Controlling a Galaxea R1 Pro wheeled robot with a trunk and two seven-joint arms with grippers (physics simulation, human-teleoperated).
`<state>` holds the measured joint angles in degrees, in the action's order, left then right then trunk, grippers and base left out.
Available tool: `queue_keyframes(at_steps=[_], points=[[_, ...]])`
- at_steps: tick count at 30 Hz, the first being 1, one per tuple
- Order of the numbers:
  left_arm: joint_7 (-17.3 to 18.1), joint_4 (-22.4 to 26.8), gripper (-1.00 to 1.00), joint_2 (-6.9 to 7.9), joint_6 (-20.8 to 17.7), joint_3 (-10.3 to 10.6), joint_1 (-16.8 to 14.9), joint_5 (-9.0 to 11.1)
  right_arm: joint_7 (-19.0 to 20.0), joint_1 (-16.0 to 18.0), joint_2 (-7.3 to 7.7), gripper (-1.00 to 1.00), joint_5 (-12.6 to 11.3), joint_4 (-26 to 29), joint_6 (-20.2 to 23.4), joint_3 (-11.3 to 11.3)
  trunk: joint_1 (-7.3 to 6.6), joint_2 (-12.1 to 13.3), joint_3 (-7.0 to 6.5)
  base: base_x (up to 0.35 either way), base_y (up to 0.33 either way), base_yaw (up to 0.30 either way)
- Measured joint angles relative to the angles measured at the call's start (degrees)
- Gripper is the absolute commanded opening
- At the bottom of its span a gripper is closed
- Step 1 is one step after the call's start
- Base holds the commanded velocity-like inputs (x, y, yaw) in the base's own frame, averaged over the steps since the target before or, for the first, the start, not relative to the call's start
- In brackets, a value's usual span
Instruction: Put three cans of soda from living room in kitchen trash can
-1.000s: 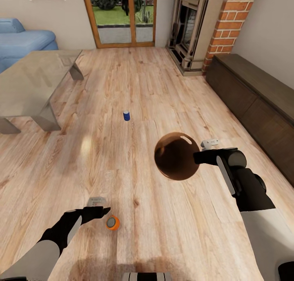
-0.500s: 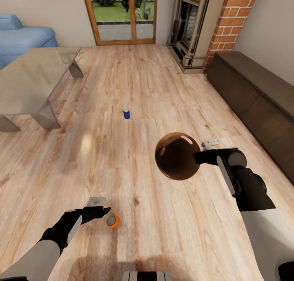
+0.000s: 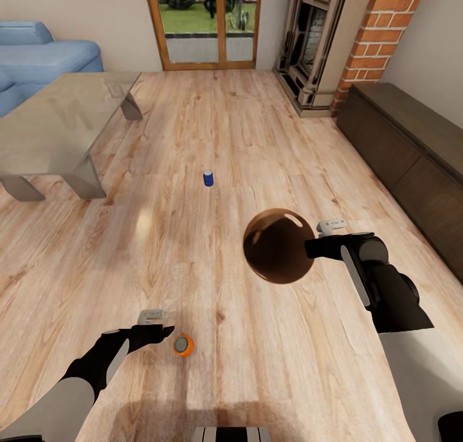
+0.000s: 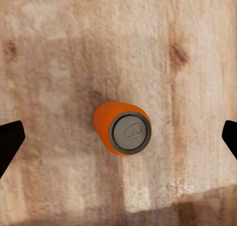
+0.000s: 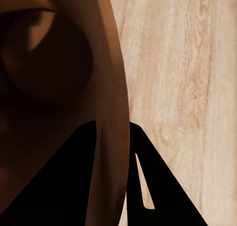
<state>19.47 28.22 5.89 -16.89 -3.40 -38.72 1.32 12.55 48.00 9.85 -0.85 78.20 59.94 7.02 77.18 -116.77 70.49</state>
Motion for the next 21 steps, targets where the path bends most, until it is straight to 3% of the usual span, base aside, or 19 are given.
queue_keyframes(at_steps=[10, 21], points=[[-0.1, 0.0, 1.00, -0.08, 0.0, 0.0, 0.0, -0.1, 0.0, 0.0, 0.11, -1.00, 0.0, 0.0, 0.0, 1.5, 0.00, 0.0, 0.00, 0.000, 0.000, 0.004], [-0.1, 0.0, 1.00, -0.31, 0.1, 0.3, 0.1, -0.4, -0.1, 0.0, 0.15, -1.00, 0.5, 0.1, 0.0, 1.8, 0.00, 0.0, 0.00, 0.000, 0.000, 0.000]])
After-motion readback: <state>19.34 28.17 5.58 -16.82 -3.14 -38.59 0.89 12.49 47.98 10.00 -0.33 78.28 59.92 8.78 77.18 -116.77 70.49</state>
